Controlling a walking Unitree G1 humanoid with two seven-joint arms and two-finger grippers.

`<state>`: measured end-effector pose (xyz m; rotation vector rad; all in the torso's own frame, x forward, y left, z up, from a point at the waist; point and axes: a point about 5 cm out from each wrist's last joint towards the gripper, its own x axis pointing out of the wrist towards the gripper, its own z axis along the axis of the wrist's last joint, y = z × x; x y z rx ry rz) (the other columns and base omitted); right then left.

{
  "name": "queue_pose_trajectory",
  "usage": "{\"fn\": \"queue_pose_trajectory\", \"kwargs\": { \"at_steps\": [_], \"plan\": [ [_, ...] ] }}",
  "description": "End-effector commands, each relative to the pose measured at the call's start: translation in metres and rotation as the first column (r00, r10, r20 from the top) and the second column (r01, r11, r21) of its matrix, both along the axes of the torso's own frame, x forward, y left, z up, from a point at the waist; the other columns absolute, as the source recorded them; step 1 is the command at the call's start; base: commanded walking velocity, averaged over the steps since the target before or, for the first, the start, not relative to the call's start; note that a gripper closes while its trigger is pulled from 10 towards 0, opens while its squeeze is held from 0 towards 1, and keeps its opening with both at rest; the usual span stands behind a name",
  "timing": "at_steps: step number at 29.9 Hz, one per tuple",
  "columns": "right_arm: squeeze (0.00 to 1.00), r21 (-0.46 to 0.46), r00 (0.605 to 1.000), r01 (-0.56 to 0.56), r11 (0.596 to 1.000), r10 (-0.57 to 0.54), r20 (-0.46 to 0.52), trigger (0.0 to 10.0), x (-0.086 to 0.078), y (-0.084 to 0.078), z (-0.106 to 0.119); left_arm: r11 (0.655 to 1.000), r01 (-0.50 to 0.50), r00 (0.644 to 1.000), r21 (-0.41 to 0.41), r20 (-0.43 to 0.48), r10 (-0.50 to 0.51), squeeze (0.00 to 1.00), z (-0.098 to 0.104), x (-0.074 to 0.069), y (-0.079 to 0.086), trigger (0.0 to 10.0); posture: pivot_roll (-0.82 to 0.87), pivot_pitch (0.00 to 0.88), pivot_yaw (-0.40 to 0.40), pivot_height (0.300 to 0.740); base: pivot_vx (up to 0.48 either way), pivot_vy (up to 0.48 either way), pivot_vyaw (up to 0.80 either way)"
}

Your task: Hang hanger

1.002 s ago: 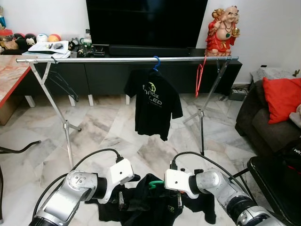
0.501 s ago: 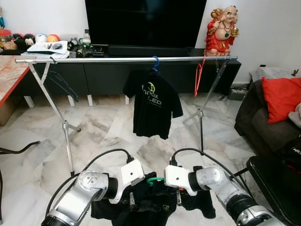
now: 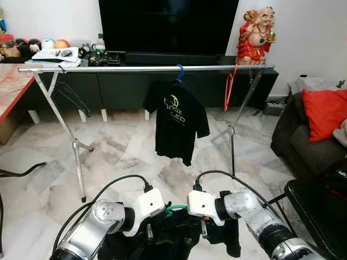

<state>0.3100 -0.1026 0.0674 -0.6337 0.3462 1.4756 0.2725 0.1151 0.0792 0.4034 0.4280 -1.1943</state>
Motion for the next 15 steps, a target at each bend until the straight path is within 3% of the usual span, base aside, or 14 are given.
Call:
{"fn": "queue_pose_trajectory", "kwargs": {
  "at_steps": [1,15],
  "plan": [
    [0.00,0.041,1.000,0.012,0.999,-0.013,0.028,0.0,0.0039,-0.0002,0.0085,1.000,0.013,1.000,0.010,0.015,-0.013,0.00,0.0010,0.0009,-0.0027,0.0,0.14,0.000,-0.077,0.740,0.000,0.000,0.00],
    [0.00,0.012,1.000,0.013,1.000,-0.014,0.014,0.0,0.0017,-0.0045,0.0042,1.000,0.005,1.000,0.018,0.029,-0.005,0.00,0.0026,0.0035,0.0011,0.0,0.14,0.000,-0.077,0.740,0.000,0.000,0.00]
  ]
}}
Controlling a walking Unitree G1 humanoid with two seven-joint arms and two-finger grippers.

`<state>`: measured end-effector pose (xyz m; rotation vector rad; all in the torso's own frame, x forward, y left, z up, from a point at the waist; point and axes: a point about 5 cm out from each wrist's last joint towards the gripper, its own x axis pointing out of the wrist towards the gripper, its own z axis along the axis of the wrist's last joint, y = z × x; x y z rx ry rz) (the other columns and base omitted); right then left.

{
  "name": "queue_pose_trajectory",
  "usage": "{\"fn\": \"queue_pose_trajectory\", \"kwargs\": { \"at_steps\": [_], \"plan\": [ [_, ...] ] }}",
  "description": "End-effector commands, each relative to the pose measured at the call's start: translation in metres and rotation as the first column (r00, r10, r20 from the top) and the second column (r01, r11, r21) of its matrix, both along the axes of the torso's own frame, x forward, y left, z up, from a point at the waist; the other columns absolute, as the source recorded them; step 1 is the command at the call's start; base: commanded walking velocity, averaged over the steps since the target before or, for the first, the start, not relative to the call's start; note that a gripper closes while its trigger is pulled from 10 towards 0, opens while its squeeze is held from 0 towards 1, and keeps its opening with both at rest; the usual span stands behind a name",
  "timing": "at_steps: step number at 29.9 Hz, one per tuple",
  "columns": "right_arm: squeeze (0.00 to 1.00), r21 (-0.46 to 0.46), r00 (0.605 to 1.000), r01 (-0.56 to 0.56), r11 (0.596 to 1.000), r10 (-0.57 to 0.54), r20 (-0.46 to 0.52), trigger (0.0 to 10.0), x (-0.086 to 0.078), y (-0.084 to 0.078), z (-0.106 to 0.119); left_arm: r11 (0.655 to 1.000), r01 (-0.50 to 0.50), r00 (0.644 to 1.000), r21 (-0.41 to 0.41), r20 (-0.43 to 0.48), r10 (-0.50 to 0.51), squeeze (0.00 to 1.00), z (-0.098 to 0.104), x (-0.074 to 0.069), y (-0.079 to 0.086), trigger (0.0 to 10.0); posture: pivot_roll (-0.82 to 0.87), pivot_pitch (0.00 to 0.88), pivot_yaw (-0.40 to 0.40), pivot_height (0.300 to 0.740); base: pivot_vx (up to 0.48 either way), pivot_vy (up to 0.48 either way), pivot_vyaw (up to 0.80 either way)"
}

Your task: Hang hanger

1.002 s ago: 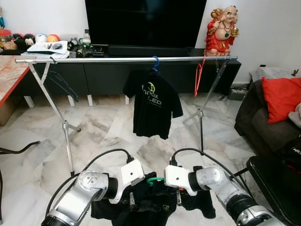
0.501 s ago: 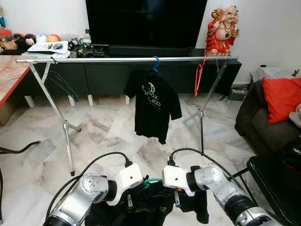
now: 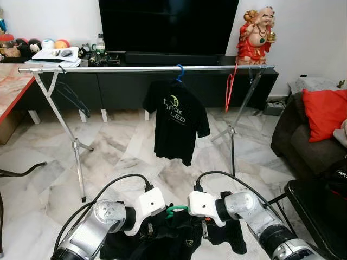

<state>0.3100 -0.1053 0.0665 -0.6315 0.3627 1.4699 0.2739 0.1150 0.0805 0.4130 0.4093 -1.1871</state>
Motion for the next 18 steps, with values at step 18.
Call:
{"fn": "queue_pose_trajectory", "kwargs": {
  "at_steps": [18],
  "plan": [
    [0.00,0.021,1.000,0.000,1.000,-0.001,0.016,0.0,0.0010,-0.0008,0.0045,1.000,0.025,1.000,0.017,0.007,-0.026,0.00,0.0018,0.0018,-0.0036,0.0,0.14,0.000,-0.077,0.740,0.000,0.000,0.00]
  ]
}}
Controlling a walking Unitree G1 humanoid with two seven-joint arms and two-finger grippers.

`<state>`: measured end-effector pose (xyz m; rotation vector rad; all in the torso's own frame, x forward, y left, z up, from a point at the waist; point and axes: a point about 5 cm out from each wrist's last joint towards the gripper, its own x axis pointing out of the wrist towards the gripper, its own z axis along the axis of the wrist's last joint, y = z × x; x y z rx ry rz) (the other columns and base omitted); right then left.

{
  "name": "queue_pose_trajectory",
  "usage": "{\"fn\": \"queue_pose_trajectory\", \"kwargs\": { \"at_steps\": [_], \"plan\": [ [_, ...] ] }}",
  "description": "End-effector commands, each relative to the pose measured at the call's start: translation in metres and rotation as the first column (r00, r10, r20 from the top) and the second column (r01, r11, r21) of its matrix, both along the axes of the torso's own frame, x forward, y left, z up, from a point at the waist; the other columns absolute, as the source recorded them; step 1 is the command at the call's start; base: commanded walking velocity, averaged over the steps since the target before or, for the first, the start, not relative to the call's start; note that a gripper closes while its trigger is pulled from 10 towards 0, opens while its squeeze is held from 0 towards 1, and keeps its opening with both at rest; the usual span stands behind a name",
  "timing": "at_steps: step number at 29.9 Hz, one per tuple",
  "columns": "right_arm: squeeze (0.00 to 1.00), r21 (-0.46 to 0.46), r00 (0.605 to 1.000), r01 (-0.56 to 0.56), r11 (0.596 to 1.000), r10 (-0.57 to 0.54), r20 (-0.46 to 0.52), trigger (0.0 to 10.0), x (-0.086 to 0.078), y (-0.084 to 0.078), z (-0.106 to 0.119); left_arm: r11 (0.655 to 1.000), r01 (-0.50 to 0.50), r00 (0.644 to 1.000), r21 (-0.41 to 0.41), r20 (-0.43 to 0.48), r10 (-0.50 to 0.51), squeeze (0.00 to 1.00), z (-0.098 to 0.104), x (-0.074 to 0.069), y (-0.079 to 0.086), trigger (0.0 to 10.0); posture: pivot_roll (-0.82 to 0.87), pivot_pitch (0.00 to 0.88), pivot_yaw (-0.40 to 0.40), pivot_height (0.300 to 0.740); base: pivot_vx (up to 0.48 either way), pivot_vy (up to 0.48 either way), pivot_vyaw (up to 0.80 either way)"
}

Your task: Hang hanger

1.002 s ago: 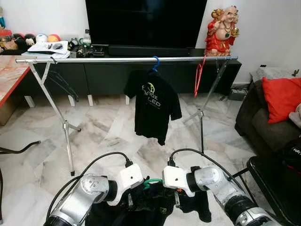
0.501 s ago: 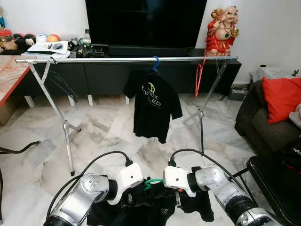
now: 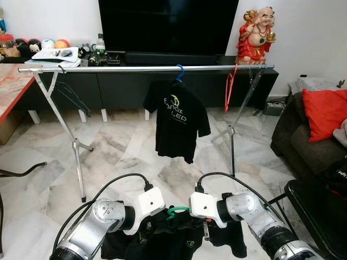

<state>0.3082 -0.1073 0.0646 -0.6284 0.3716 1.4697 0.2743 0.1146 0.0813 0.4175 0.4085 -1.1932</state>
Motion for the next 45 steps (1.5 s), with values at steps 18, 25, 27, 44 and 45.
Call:
{"fn": "queue_pose_trajectory", "kwargs": {
  "at_steps": [18,25,27,44,45],
  "plan": [
    [0.00,0.005,0.999,0.028,1.000,-0.028,0.027,0.0,0.005,0.002,0.005,0.999,0.035,0.999,-0.019,0.013,-0.035,0.00,0.001,0.000,-0.018,0.0,0.14,0.000,-0.076,0.740,0.000,0.000,0.00],
    [0.00,0.002,0.999,0.030,1.000,-0.030,0.026,0.0,0.004,0.002,0.004,0.999,0.037,0.999,-0.022,0.013,-0.037,0.00,0.001,0.000,-0.019,0.0,0.14,0.000,-0.076,0.740,0.000,0.000,0.00],
    [0.00,0.002,0.999,0.032,0.999,-0.032,0.026,0.0,0.005,0.002,0.004,0.999,0.038,0.999,-0.024,0.014,-0.038,0.00,0.001,0.000,-0.019,0.0,0.14,0.000,-0.076,0.740,0.000,0.000,0.00],
    [1.00,-0.066,0.999,-0.002,0.998,-0.001,-0.036,10.0,-0.001,-0.005,-0.003,0.999,-0.022,0.998,0.029,0.066,0.020,0.00,-0.003,0.010,-0.010,0.0,0.14,0.000,-0.076,0.740,0.000,0.000,0.00],
    [1.00,-0.066,0.999,-0.002,0.998,-0.001,-0.036,10.0,-0.001,-0.005,-0.003,0.999,-0.022,0.998,0.029,0.066,0.020,0.00,-0.003,0.010,-0.010,0.0,0.14,0.000,-0.076,0.740,0.000,0.000,0.00]
  ]
}}
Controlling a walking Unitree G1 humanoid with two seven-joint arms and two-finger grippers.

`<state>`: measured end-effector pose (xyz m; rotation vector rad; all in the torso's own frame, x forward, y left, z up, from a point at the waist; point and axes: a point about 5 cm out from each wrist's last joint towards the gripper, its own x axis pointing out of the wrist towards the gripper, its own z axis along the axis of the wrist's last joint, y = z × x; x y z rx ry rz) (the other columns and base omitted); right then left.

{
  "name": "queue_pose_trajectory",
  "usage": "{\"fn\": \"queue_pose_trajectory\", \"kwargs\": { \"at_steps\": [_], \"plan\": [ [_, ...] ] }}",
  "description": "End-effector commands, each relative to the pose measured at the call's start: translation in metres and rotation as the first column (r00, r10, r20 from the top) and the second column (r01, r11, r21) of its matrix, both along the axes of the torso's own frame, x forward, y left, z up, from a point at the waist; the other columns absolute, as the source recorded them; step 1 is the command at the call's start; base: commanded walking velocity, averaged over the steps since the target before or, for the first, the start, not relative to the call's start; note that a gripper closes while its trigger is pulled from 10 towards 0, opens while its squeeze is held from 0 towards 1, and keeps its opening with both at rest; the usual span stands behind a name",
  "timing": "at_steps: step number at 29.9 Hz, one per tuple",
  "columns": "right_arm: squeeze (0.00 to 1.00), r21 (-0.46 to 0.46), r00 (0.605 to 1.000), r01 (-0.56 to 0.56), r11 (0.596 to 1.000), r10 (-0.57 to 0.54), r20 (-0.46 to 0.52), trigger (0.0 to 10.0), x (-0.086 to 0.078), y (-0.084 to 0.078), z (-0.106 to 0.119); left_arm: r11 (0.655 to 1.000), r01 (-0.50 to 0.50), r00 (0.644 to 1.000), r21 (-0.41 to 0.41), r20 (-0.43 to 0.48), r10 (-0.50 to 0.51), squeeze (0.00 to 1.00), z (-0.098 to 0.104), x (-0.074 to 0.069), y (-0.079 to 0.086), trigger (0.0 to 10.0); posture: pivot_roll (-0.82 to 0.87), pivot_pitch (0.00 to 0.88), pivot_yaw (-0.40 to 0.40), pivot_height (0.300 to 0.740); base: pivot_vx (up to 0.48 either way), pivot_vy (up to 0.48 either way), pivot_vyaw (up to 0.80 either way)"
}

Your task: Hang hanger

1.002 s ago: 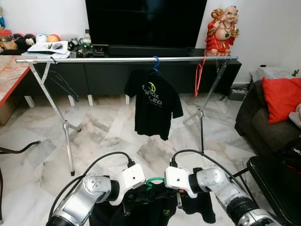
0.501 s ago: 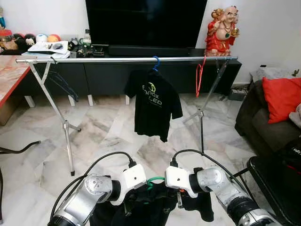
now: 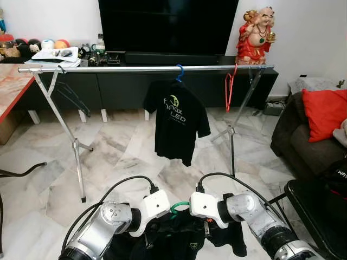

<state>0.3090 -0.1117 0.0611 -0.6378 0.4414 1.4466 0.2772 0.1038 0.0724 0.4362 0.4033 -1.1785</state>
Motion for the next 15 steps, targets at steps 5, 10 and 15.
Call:
{"fn": "queue_pose_trajectory", "kwargs": {
  "at_steps": [5,10,15],
  "plan": [
    [1.00,-0.073,0.999,-0.046,0.996,0.046,-0.002,10.0,-0.001,-0.010,0.001,0.997,-0.045,0.997,0.063,0.058,0.041,0.00,0.001,0.011,0.011,0.0,0.13,0.000,-0.076,0.740,0.000,0.000,0.00],
    [1.00,-0.146,1.000,0.000,0.989,0.004,0.023,10.0,0.005,-0.029,0.004,0.994,-0.063,0.996,0.094,0.062,0.058,0.00,-0.005,0.012,0.017,0.0,0.13,0.000,-0.072,0.740,0.000,0.000,0.00],
    [1.00,-0.117,0.998,0.052,0.992,-0.048,0.037,10.0,0.010,-0.038,0.012,0.991,-0.086,0.995,0.103,0.060,0.080,0.00,-0.010,0.013,0.022,0.0,0.12,0.000,-0.072,0.740,0.000,0.000,0.00]
  ]
}}
